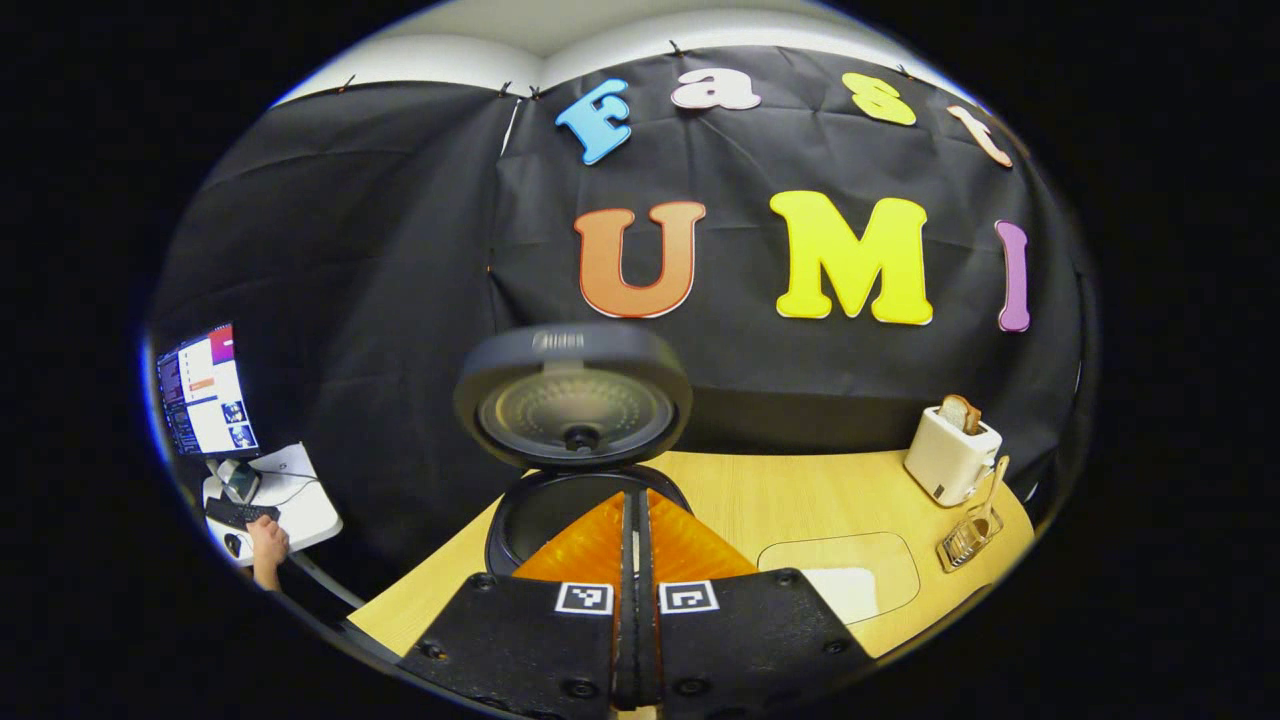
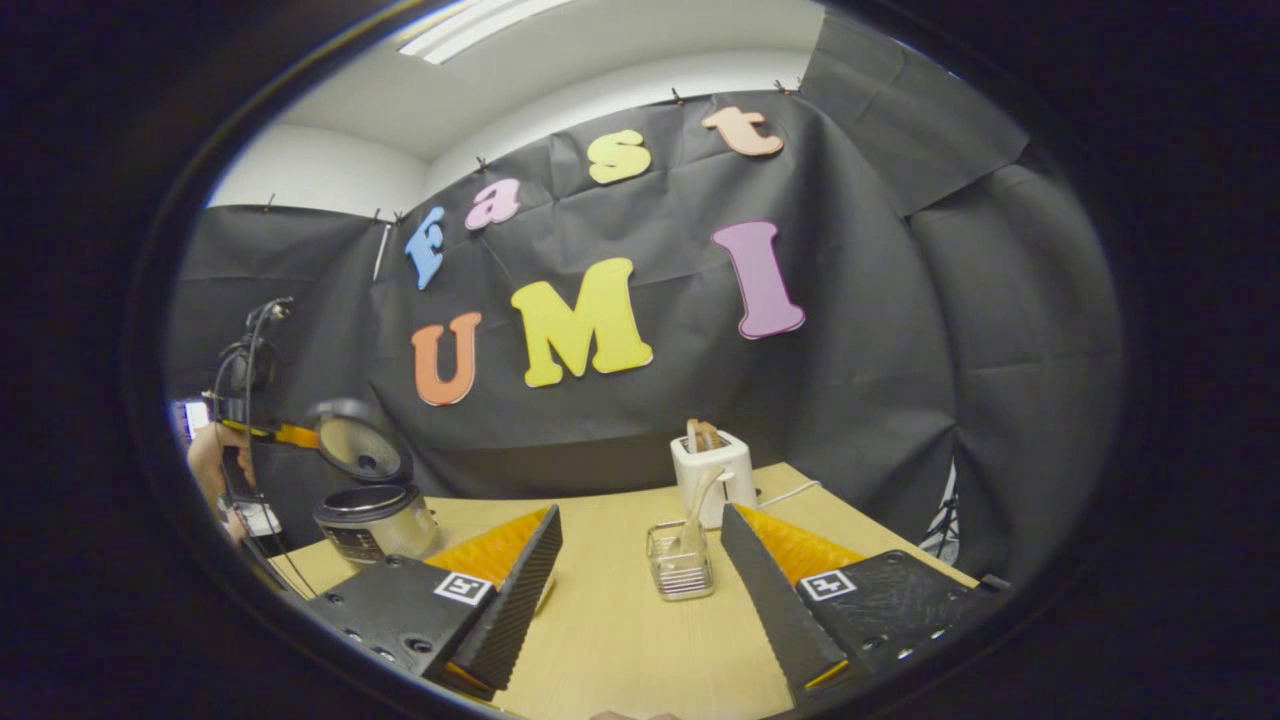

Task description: Close the left gripper, press the button to open the rice cooker; take a wooden spoon from the chopstick holder with the right hand, scoop a spoonful of rice and pour it into the rice cooker, then put the wooden spoon back into the chopstick holder.

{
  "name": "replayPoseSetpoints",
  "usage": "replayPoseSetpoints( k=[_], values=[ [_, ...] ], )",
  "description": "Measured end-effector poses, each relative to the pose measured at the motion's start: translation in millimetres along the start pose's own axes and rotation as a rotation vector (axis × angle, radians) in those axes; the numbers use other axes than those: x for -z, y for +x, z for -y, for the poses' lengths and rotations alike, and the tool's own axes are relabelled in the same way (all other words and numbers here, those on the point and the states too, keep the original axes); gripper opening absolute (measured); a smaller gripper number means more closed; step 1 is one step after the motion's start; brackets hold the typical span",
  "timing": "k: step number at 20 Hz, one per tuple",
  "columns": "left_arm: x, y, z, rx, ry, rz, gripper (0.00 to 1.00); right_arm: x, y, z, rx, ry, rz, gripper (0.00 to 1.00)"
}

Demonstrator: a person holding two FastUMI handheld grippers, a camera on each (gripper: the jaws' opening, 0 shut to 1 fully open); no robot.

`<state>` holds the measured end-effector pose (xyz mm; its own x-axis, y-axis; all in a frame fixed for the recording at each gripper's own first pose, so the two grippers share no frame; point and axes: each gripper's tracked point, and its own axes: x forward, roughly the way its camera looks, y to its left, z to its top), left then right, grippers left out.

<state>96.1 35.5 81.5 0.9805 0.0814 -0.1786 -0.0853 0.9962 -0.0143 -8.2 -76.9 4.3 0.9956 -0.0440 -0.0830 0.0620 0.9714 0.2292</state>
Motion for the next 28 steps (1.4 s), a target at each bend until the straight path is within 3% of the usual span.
replayPoseSetpoints(
  k=[3,5,6,10,12,13,15,21,24,28],
  values=[
    [-3,-18,11,0.019,0.001,0.035,0.03,7,4,-1,0.005,-0.014,-0.023,0.92],
    [-1,-30,16,0.029,0.015,0.053,0.14,11,6,1,0.016,-0.038,-0.032,0.95],
    [0,-34,17,0.030,0.027,0.067,0.29,12,7,2,0.021,-0.045,-0.035,0.92],
    [15,-44,21,0.039,0.012,0.109,0.85,17,15,10,0.050,-0.077,-0.045,0.96],
    [25,-47,25,0.065,-0.019,0.120,0.87,19,20,15,0.063,-0.090,-0.045,0.95],
    [30,-49,25,0.070,-0.027,0.120,0.96,23,24,18,0.067,-0.094,-0.050,0.92],
    [41,-51,24,0.081,-0.041,0.124,0.98,32,33,23,0.066,-0.099,-0.069,0.95],
    [71,-58,32,0.124,-0.049,0.126,0.98,51,76,43,0.061,-0.106,-0.127,0.92],
    [82,-66,33,0.123,-0.007,0.158,0.98,50,112,53,0.055,-0.114,-0.140,0.95],
    [96,-71,38,0.133,0.014,0.175,0.98,58,172,58,0.026,-0.103,-0.197,0.92]
  ],
)
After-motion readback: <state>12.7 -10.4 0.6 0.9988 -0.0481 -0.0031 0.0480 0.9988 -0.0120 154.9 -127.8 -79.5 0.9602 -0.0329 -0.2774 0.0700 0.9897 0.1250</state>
